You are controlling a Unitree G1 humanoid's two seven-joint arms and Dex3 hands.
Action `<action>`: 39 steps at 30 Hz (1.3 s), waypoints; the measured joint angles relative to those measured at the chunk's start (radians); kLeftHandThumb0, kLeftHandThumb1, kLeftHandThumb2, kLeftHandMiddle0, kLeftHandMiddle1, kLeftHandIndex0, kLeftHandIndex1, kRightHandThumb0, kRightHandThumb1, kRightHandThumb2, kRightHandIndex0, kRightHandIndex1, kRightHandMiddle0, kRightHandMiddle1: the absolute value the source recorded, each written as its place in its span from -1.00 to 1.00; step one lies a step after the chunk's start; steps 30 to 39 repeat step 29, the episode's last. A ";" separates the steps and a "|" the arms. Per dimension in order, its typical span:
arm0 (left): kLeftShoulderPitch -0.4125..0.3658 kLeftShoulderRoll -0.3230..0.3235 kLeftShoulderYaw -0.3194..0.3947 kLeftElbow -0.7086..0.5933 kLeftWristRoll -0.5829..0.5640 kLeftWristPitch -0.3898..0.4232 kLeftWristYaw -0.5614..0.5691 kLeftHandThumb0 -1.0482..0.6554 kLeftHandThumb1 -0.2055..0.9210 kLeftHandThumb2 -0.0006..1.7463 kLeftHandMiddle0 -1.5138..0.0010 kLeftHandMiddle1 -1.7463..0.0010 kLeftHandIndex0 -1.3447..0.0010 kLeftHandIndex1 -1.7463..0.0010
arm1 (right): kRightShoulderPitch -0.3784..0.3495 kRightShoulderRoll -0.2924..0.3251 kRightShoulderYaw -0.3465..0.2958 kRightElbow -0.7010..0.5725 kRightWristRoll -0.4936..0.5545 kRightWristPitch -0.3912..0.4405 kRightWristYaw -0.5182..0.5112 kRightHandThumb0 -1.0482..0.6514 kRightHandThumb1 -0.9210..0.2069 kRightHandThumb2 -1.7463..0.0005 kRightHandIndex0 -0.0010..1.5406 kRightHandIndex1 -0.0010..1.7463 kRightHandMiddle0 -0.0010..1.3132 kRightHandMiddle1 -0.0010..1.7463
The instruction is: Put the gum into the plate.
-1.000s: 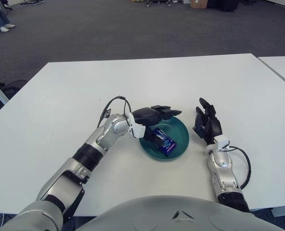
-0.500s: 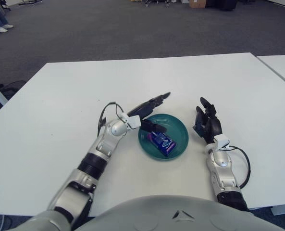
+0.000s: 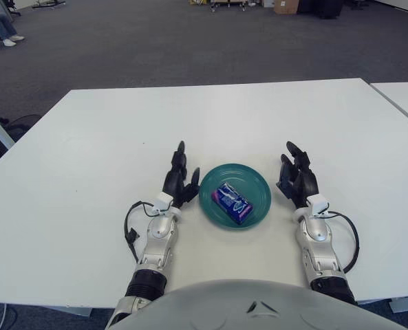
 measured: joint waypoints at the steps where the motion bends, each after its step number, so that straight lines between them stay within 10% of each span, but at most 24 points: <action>1: 0.009 -0.001 0.013 -0.013 -0.012 0.008 0.015 -0.96 1.00 0.10 0.93 0.99 0.98 0.58 | 0.003 0.001 0.001 -0.004 0.000 0.002 0.000 -0.66 -1.00 -0.01 -0.63 -0.99 -1.00 -0.42; 6: 0.067 -0.002 0.018 -0.116 0.016 0.111 0.100 -0.84 1.00 0.14 0.77 0.97 1.00 0.16 | 0.008 0.005 0.008 -0.013 -0.002 0.006 0.001 -0.68 -1.00 -0.01 -0.60 -0.98 -1.00 -0.40; 19: 0.161 -0.004 -0.015 -0.289 0.054 0.284 0.158 -0.77 1.00 0.16 0.52 0.91 0.95 -0.01 | 0.056 0.005 0.038 -0.056 -0.013 0.009 0.009 -0.72 -1.00 -0.02 -0.61 -0.99 -1.00 -0.44; 39: 0.214 0.001 -0.026 -0.238 0.039 0.271 0.115 -0.77 1.00 0.16 0.38 0.87 0.88 -0.03 | 0.057 -0.003 0.043 -0.052 -0.013 -0.005 0.030 -0.73 -1.00 -0.05 -0.69 -1.00 -1.00 -0.48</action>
